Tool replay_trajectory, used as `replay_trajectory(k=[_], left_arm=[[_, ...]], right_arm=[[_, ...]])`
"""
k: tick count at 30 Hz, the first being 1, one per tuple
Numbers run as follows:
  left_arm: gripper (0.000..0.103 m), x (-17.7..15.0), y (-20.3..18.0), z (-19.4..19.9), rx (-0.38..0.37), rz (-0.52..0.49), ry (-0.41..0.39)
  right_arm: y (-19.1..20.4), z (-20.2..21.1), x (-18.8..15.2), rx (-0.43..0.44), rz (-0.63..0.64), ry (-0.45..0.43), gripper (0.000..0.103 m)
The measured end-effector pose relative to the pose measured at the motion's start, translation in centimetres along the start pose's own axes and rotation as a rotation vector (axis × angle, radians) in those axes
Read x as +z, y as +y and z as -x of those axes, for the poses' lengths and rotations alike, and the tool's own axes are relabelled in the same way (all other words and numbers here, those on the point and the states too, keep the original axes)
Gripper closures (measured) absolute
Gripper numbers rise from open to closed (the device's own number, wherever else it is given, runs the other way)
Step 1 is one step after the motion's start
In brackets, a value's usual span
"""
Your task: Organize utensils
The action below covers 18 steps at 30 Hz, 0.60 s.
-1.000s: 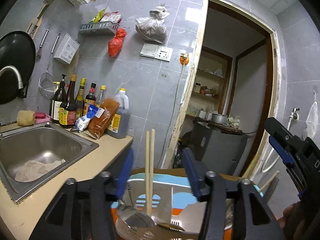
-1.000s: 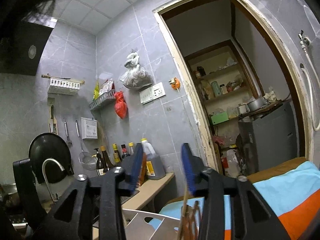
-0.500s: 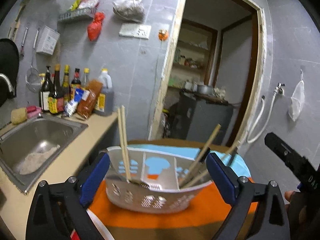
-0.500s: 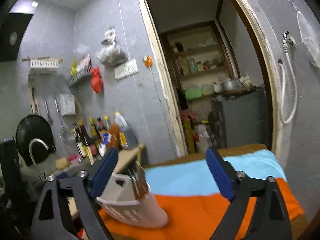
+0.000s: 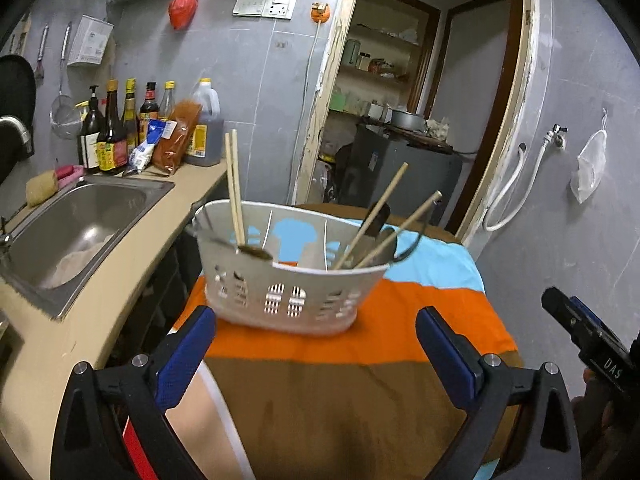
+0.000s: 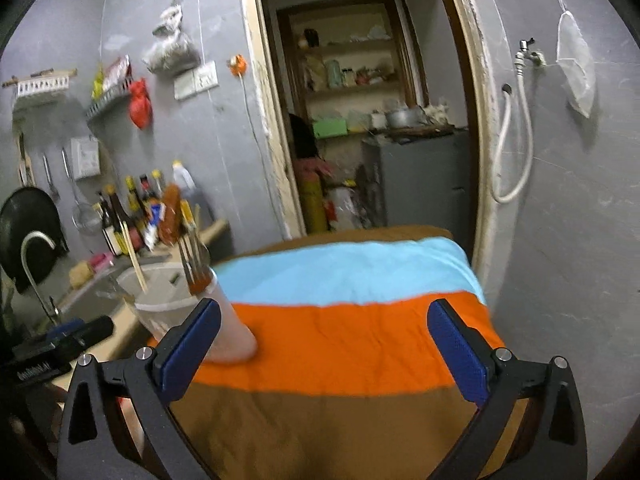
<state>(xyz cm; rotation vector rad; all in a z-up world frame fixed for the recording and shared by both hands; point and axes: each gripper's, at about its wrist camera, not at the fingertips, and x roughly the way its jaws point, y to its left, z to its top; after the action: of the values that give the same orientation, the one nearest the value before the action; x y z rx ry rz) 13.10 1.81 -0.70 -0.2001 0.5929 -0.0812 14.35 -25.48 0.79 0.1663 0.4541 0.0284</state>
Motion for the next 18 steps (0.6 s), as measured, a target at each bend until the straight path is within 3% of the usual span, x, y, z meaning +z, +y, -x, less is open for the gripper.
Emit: replay_trajectory(k=[8, 18], left_arm=[[0.002, -2.8, -1.3, 5.0, 0.07, -0.028, -0.031], [0.002, -6.1, -2.9, 12.0, 0.112, -0.054, -0.108]], right_arm=[[-2.0, 5.7, -2.2, -0.086, 0.051, 0.002, 0.001], [-3.0, 14.4, -3.8, -0.04, 0.055, -0.097, 0.001]])
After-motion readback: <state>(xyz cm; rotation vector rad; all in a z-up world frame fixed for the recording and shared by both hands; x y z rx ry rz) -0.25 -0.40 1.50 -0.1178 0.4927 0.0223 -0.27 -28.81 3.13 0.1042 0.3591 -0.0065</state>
